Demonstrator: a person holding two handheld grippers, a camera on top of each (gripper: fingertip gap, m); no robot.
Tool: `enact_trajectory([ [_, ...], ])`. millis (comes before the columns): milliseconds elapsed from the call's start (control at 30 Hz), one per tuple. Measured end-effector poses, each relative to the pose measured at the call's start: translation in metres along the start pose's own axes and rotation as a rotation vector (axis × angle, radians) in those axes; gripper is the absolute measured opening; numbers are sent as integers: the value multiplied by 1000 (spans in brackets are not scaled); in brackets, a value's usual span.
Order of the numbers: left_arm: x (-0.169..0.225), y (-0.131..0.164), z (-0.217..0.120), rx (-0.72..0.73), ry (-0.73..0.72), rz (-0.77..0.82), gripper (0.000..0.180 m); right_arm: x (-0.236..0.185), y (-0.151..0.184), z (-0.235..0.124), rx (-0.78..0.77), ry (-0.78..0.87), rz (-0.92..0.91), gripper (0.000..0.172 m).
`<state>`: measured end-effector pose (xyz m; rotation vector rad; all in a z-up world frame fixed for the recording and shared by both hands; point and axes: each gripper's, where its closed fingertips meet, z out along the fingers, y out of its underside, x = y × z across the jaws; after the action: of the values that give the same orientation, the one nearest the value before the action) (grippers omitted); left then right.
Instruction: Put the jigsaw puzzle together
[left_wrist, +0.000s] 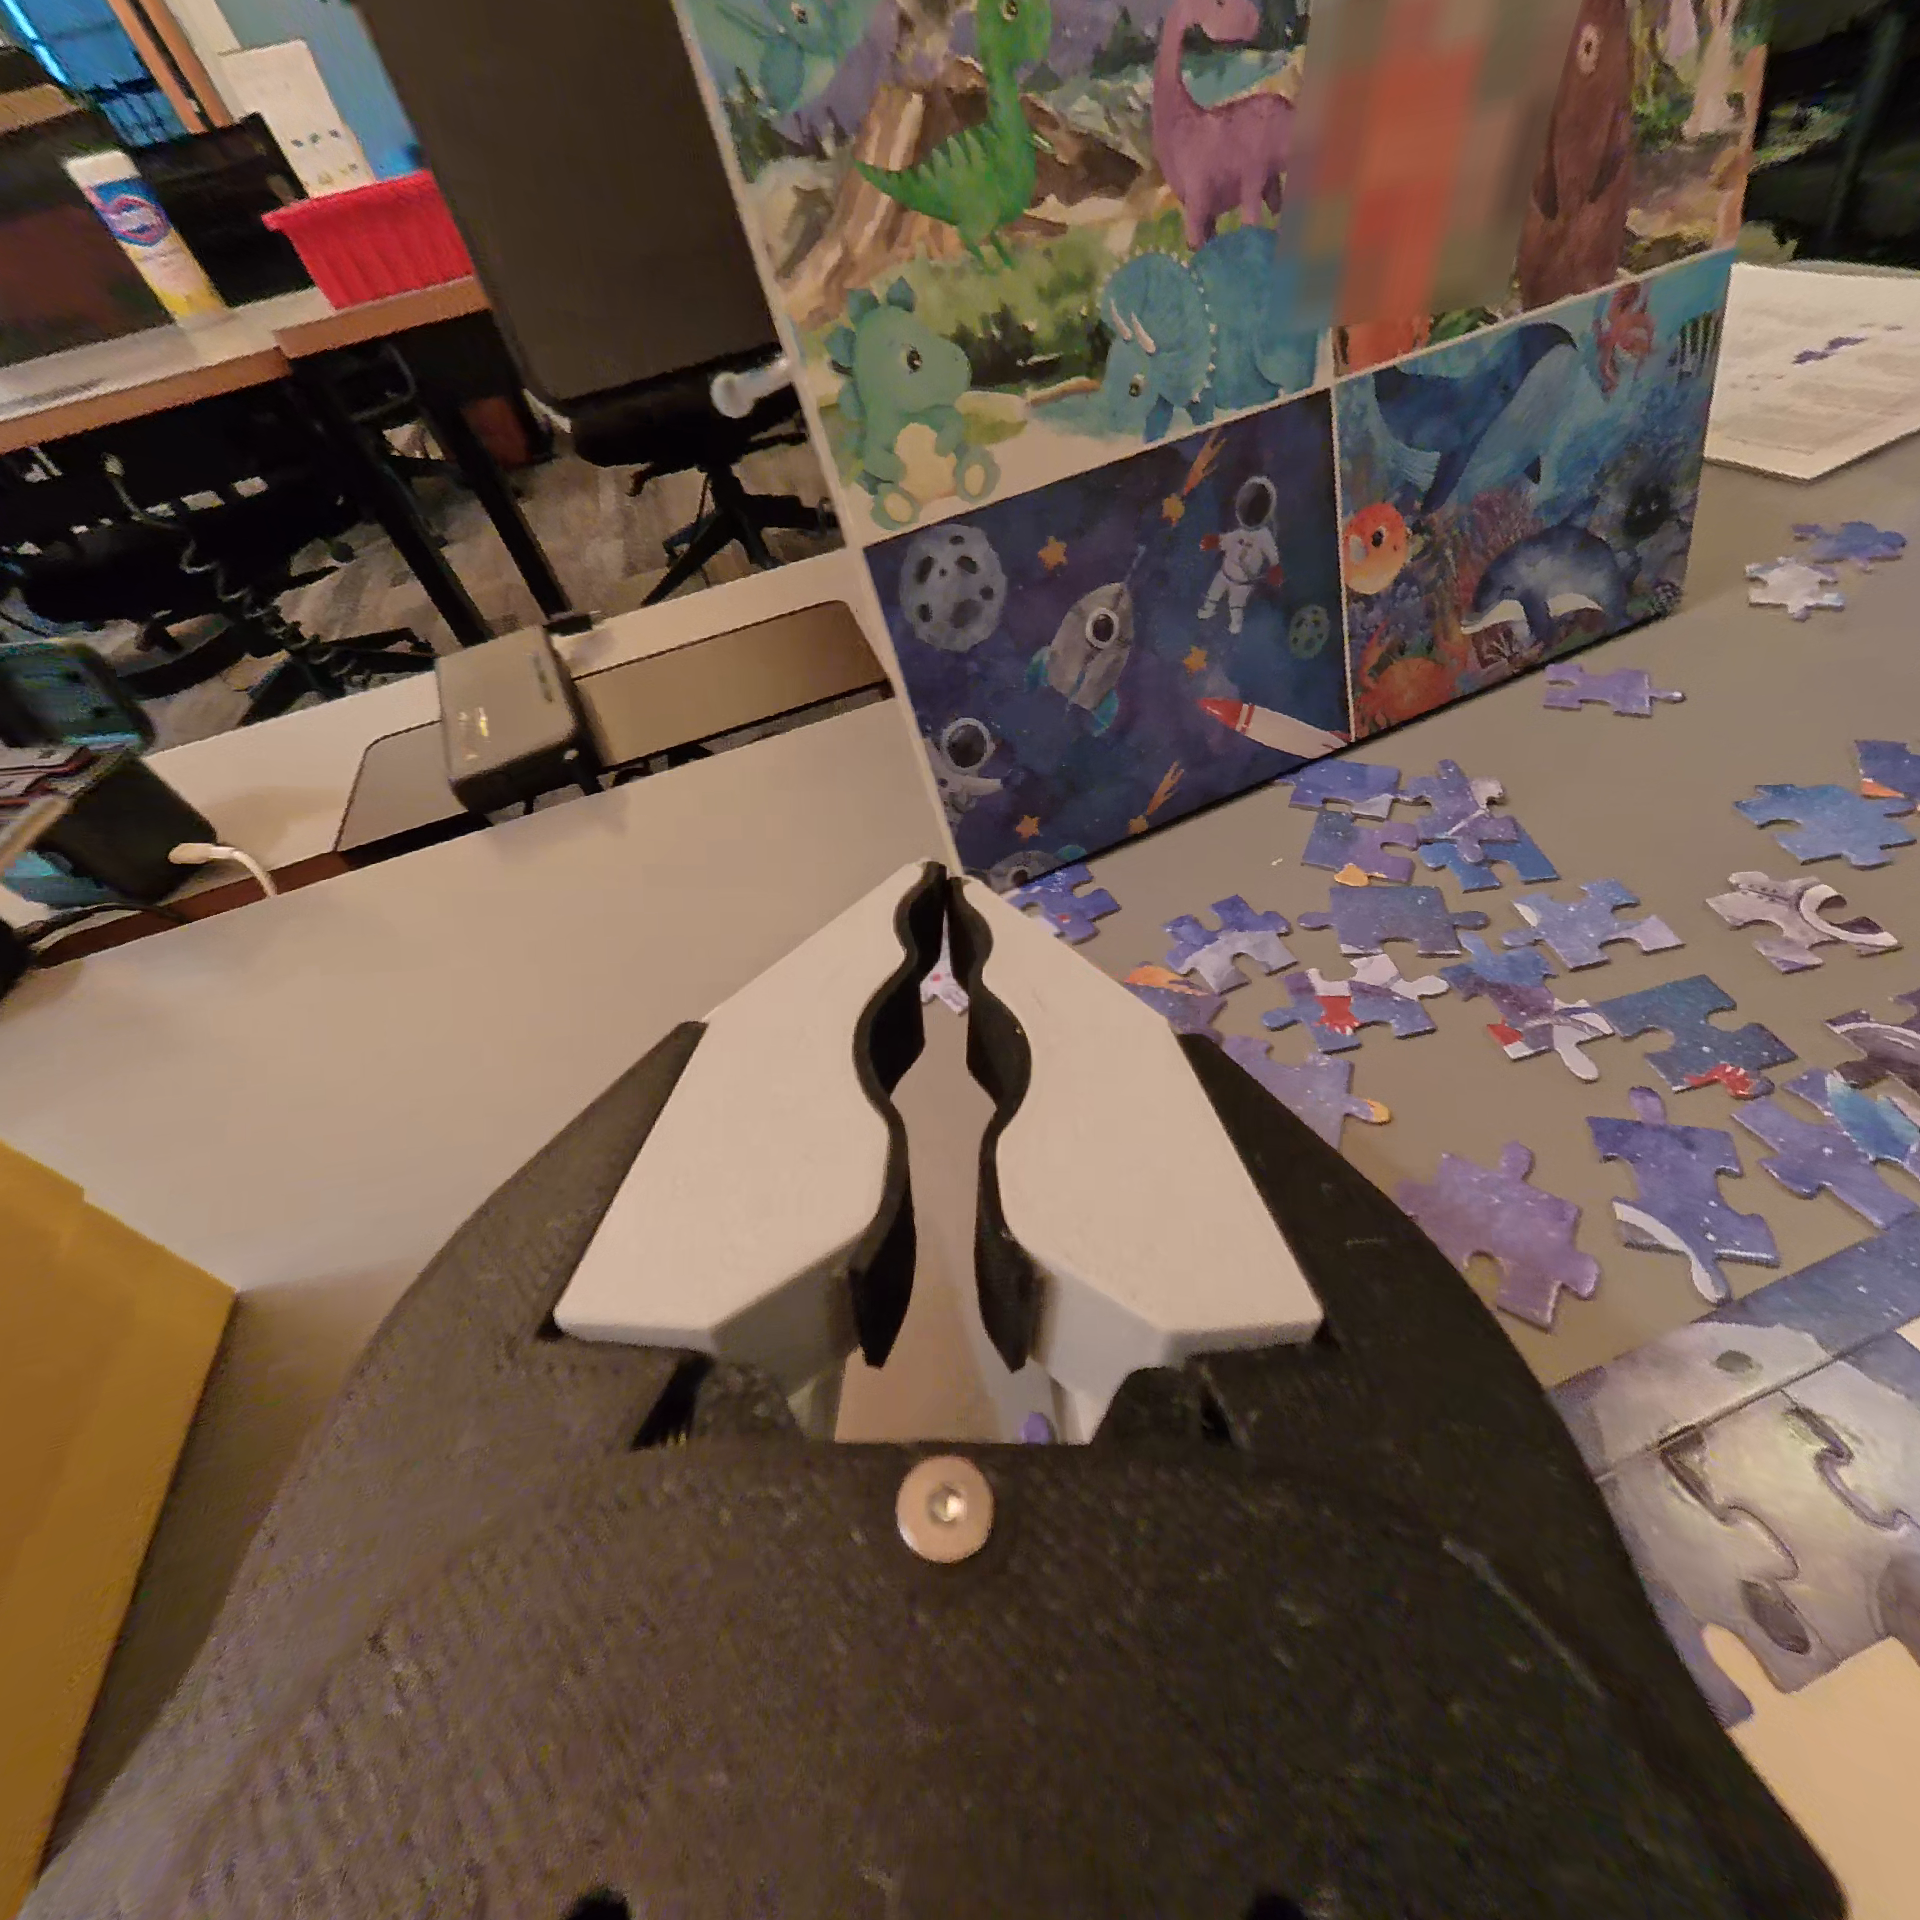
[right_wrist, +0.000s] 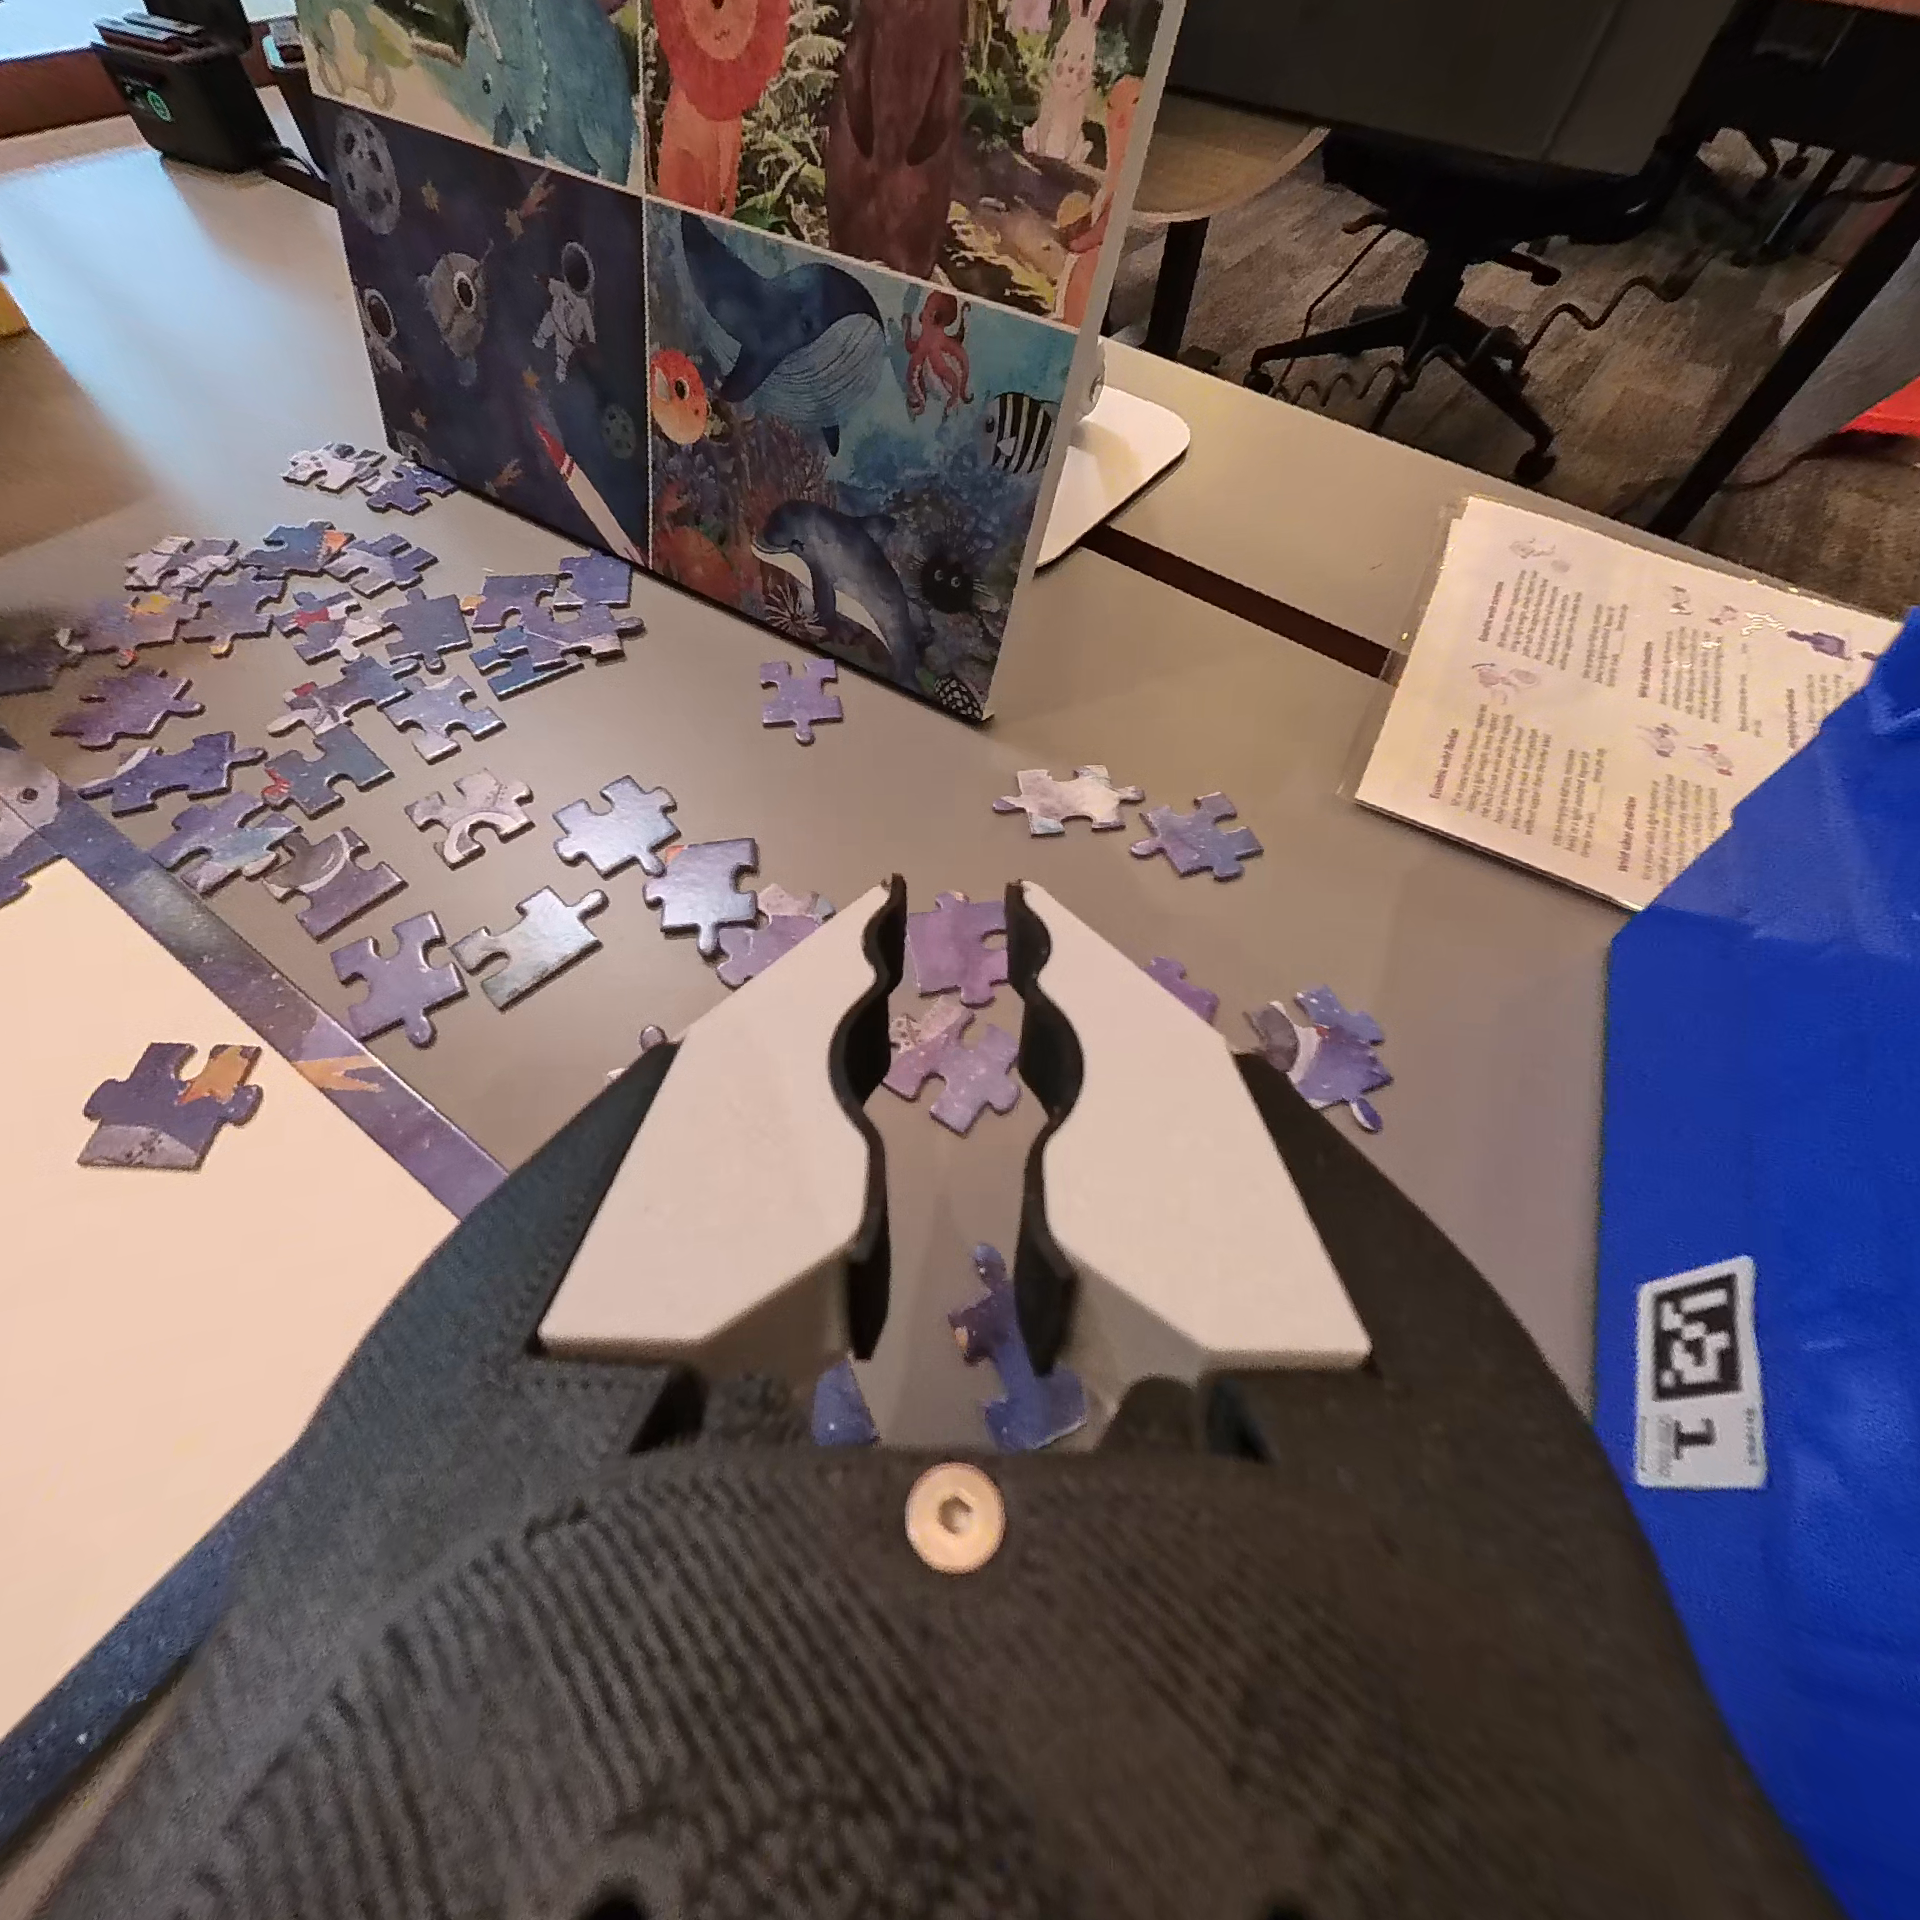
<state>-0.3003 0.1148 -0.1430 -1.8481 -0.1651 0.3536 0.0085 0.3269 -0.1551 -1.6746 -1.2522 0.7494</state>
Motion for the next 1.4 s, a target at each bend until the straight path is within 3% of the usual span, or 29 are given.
enact_trajectory([
  [400, -19, -21, -19, 64, -49, -10, 0, -8, 3, 7, 0, -22, -11, 17],
  [833, -25, -21, -20, 89, 2, -177, 0, -14, 6, 13, 4, -47, -4, 18],
  [1400, -18, -14, -14, 62, 11, -158, 0, -18, 6, 15, 8, -56, -8, 18],
])
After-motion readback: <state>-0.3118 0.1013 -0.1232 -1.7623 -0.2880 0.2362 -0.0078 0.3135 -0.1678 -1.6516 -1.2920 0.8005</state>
